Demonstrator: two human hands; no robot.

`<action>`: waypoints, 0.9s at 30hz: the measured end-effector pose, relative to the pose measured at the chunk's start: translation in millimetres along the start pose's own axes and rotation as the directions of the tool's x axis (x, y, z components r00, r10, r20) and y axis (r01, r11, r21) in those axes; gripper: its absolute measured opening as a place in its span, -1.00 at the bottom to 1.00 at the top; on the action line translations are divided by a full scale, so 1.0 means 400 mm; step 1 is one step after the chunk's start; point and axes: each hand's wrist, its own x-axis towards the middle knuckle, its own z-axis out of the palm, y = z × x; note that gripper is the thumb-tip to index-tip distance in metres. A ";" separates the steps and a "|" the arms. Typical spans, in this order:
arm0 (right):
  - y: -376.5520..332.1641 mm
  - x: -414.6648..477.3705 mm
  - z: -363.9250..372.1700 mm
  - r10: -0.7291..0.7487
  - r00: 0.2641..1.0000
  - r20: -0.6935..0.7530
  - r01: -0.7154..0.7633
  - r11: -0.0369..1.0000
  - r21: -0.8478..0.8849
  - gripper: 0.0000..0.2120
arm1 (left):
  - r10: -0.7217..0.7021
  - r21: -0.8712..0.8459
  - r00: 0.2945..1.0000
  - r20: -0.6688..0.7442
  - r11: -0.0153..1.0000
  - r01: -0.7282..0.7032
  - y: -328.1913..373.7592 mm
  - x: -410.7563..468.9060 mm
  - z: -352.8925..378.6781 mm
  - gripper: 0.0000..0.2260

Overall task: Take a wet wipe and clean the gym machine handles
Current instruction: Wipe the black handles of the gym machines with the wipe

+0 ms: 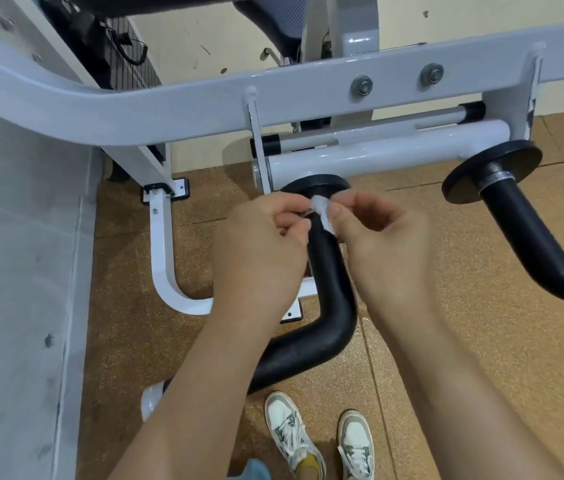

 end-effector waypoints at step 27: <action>-0.025 -0.048 -0.068 -0.141 0.934 0.329 0.228 0.942 -0.244 -0.61 | -0.172 0.013 0.979 0.108 0.985 0.172 0.030 0.000 -0.013 -0.65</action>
